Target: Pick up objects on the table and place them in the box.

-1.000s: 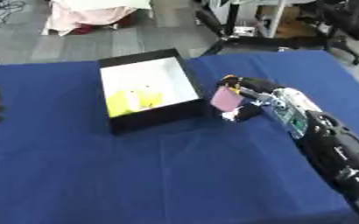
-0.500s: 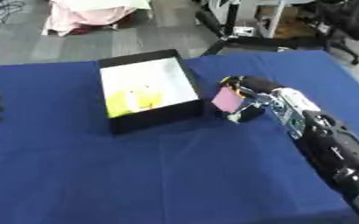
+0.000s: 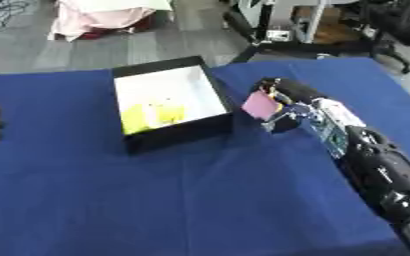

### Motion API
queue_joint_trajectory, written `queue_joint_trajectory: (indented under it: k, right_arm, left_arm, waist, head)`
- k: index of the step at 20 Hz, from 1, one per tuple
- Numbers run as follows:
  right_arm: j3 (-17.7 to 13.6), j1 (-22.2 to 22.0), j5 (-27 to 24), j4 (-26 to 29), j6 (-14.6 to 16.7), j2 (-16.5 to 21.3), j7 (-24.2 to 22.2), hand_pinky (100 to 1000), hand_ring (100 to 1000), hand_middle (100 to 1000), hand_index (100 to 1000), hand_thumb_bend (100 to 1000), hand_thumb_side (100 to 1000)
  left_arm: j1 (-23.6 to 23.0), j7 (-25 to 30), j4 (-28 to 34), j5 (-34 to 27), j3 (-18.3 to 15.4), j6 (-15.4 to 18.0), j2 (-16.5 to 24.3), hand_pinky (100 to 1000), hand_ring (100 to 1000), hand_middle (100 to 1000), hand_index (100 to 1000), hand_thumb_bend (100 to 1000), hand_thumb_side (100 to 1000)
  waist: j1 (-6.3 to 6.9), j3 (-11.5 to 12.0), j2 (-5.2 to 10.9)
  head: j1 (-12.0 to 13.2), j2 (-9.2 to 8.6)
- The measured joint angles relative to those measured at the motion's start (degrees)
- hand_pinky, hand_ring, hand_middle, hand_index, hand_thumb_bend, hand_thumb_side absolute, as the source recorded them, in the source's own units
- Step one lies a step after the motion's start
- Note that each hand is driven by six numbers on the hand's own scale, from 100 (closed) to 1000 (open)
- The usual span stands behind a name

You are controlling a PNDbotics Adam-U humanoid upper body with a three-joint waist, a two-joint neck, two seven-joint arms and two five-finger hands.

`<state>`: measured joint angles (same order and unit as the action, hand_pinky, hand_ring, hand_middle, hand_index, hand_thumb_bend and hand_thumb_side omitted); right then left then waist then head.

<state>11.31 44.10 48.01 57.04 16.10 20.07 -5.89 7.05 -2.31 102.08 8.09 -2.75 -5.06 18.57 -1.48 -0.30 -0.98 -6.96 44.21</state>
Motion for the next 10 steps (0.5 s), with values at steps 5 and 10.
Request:
queue_joint_trajectory:
  k: [5,10]
  right_arm:
    - [0.7,5.0,-6.4,2.0,-1.1,-0.3,-1.3,733,589,562,677,100,100]
    - [1.4,8.0,-7.0,-1.8,0.2,-4.7,-3.6,755,631,607,728,100,100]
  left_arm:
    - [0.1,0.0,0.0,0.0,0.0,0.0,-0.3,677,667,677,816,463,832]
    - [1.1,0.3,0.0,0.0,0.0,0.3,-1.2,678,667,677,816,464,828]
  waist:
    - [0.0,1.1,0.0]
    - [0.03,3.3,0.0]
  head:
    - [-0.5,0.0]
    - [-1.7,0.0]
